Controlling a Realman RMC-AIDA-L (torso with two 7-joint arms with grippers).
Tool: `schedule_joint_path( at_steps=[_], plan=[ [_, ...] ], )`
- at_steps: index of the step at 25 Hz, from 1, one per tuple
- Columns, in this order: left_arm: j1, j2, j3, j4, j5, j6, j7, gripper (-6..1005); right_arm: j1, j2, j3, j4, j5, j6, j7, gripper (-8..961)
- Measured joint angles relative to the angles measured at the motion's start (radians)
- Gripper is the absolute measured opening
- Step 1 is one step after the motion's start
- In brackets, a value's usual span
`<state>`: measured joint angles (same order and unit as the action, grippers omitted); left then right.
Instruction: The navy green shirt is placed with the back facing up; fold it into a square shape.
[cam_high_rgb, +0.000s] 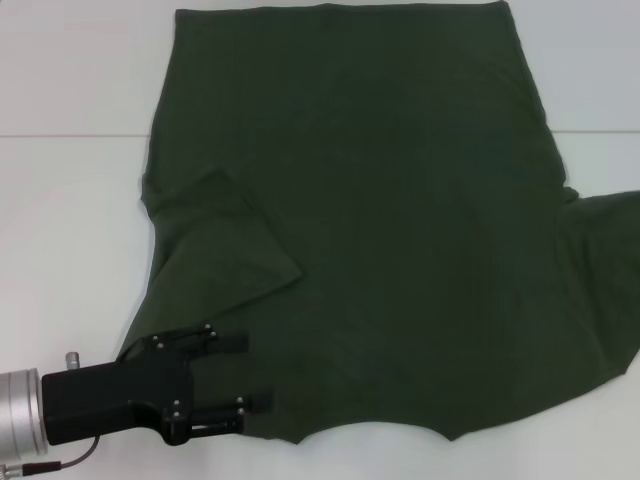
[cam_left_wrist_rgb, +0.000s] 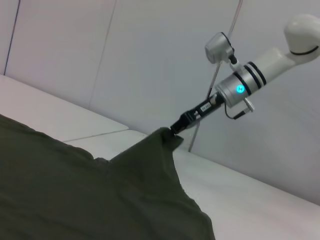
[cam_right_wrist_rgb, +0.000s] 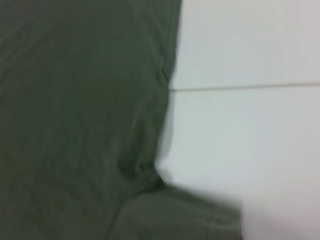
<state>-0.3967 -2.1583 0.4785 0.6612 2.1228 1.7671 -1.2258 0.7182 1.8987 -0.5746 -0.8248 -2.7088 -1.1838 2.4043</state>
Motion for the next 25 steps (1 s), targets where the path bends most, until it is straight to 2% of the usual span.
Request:
schedule_joint_path(
  at_steps=[8,12,21,25],
  plan=[
    [-0.003,0.002,0.003,0.000,0.000,-0.002,0.000,824,0.062,0.004,-0.013,-0.005,-0.003,-0.006,-0.006,15],
    [-0.004,0.002,0.005,0.000,0.000,-0.004,0.000,824,0.095,0.017,-0.058,-0.002,-0.002,-0.008,-0.003,15],
    [-0.004,0.003,0.005,0.001,0.001,-0.005,0.000,824,0.191,0.079,-0.191,0.016,-0.008,-0.003,0.024,16],
    [-0.004,0.003,0.007,0.001,0.002,-0.004,0.000,823,0.210,0.102,-0.288,0.025,-0.010,0.009,0.070,15]
  ],
)
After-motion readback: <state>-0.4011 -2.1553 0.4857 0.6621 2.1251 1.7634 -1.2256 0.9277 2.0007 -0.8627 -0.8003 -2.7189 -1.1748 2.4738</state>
